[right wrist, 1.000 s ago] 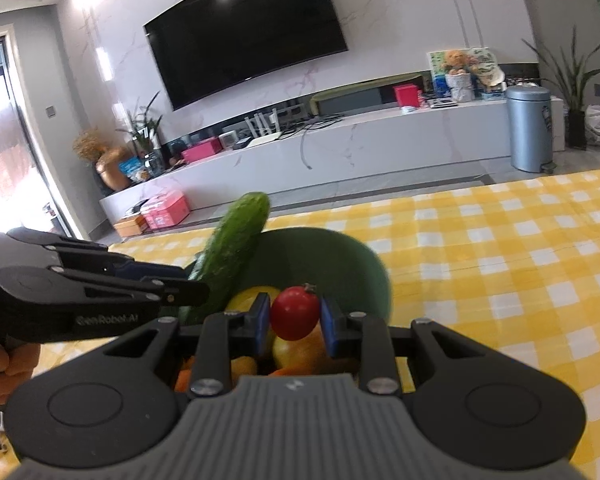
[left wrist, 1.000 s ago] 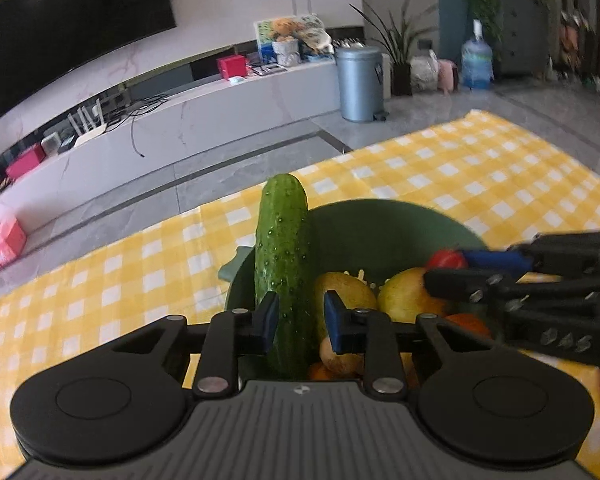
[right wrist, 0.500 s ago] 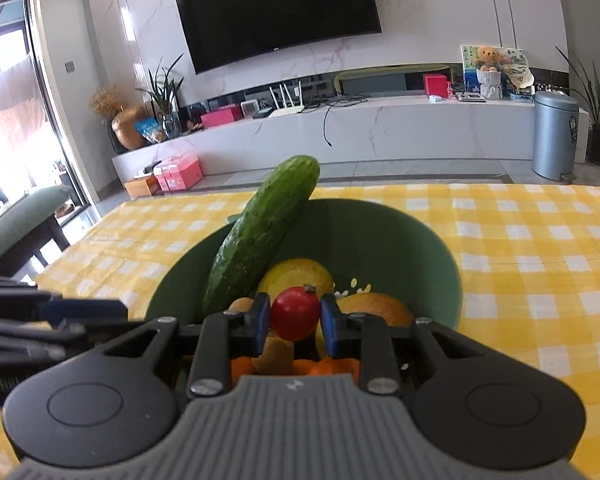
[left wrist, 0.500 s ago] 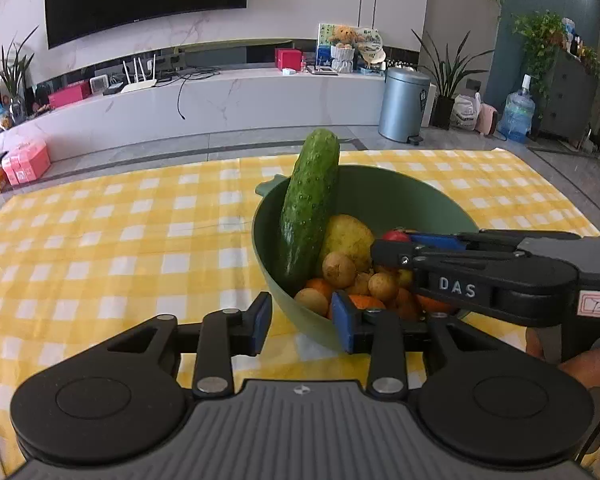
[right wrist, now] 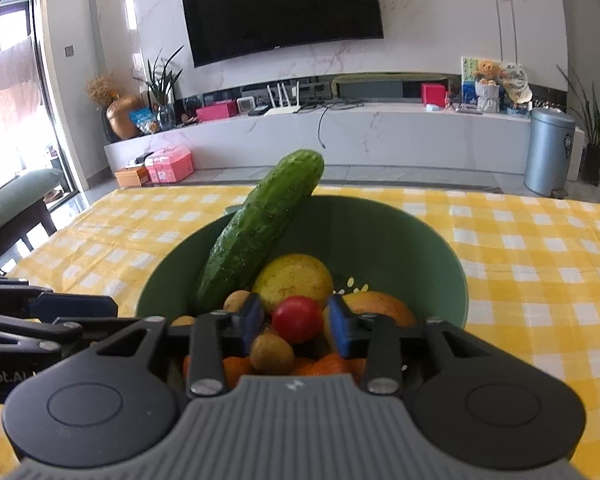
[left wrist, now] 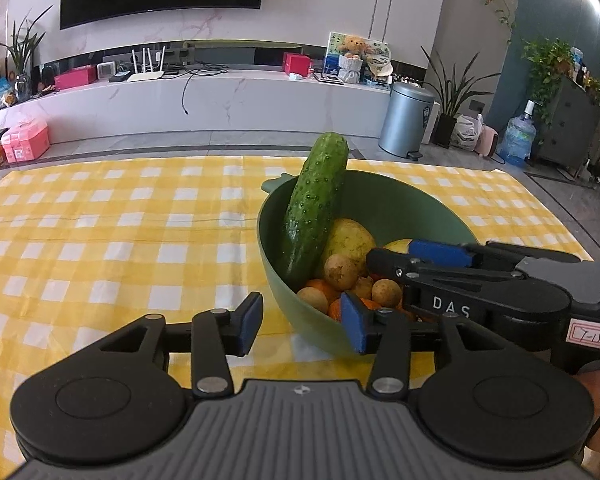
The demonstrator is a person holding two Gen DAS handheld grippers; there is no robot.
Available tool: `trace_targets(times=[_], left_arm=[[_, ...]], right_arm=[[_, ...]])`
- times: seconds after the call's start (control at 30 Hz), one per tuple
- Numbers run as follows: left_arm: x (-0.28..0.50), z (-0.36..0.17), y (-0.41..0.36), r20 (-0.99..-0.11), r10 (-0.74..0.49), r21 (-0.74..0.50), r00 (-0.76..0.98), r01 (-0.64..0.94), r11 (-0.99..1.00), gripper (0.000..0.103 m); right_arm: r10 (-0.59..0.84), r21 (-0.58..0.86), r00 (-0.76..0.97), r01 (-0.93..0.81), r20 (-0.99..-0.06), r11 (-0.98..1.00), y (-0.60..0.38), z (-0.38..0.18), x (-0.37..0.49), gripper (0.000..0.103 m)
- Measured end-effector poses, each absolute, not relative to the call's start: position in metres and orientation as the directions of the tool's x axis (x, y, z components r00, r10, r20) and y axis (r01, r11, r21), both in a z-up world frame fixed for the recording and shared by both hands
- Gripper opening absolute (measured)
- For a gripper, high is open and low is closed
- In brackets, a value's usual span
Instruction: Organize fruits
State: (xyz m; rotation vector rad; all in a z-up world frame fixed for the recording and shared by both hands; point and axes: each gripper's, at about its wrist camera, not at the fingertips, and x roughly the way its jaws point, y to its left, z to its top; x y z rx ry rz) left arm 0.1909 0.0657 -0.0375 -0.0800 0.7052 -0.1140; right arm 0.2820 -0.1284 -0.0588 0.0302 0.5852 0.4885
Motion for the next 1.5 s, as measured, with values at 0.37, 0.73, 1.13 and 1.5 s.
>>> trace_targets(times=[0.37, 0.73, 1.13, 1.5], left_arm=[[0.154, 0.002, 0.047, -0.534, -0.092, -0.043, 0.841, 0.081, 0.996, 0.072], [0.097, 0.028, 0.026, -0.432, -0.045, 0.014, 0.901, 0.056, 0.998, 0.075], [0.058, 0.019, 0.016, -0.516, 0.019, 0.031, 0.856, -0.004, 1.000, 0.093], [0.029, -0.003, 0.002, -0.584, 0.024, 0.025, 0.812, -0.012, 1.000, 0.093]], right_arm=[[0.355, 0.087, 0.877, -0.347, -0.324, 0.934, -0.154, -0.012, 0.231, 0.075], [0.224, 0.102, 0.936, -0.204, -0.272, 0.974, -0.192, 0.026, 0.144, 0.099], [0.201, 0.108, 0.896, -0.172, -0.397, 0.979, -0.204, 0.032, 0.065, 0.099], [0.162, 0.102, 0.889, -0.130, -0.429, 0.986, -0.215, 0.003, 0.027, 0.099]])
